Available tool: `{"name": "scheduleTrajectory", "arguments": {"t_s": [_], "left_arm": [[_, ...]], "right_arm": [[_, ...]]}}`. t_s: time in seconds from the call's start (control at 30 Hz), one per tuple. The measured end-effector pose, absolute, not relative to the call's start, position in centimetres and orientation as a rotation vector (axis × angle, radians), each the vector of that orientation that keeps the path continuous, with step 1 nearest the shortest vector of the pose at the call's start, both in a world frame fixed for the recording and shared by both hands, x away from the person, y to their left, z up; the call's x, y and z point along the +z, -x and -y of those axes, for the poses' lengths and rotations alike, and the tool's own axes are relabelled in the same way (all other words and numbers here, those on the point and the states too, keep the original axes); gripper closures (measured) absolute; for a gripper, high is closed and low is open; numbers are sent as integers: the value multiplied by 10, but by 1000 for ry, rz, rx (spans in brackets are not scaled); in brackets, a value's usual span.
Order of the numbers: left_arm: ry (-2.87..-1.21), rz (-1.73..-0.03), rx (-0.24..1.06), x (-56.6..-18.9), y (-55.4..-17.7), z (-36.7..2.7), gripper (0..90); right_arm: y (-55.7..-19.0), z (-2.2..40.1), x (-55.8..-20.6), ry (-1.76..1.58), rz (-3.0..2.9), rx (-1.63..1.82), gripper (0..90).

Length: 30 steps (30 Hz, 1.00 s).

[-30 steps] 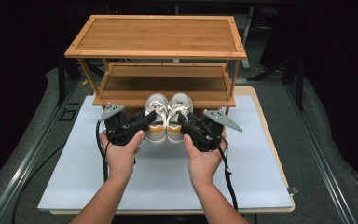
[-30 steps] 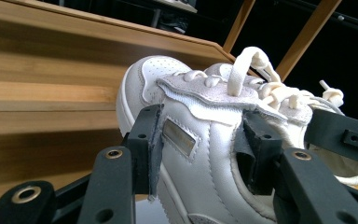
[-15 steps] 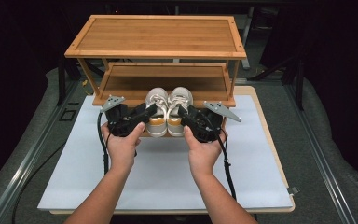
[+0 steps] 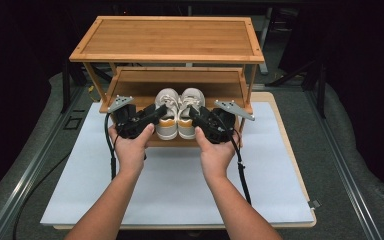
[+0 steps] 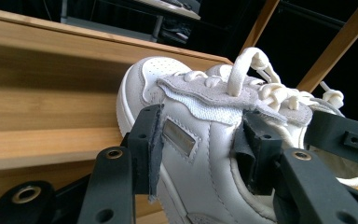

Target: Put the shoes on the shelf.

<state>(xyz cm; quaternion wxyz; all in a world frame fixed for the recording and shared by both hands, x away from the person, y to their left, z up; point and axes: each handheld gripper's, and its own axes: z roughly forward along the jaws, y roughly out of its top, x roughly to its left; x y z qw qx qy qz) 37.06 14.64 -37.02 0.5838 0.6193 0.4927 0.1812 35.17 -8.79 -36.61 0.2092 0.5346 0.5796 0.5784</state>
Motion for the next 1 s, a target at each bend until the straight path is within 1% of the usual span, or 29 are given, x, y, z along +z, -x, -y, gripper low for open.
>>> {"name": "scheduleTrajectory", "arguments": {"t_s": [0.57, 1.0], "left_arm": [[-1422, -1142, 426, -364, -398, -148, 554], [-1446, -1158, 428, -364, -421, -140, 554]], "right_arm": [[-381, 85, -356, -1463, -1621, 1588, 611], [-401, 90, -357, -1497, -1630, 1562, 612]]}}
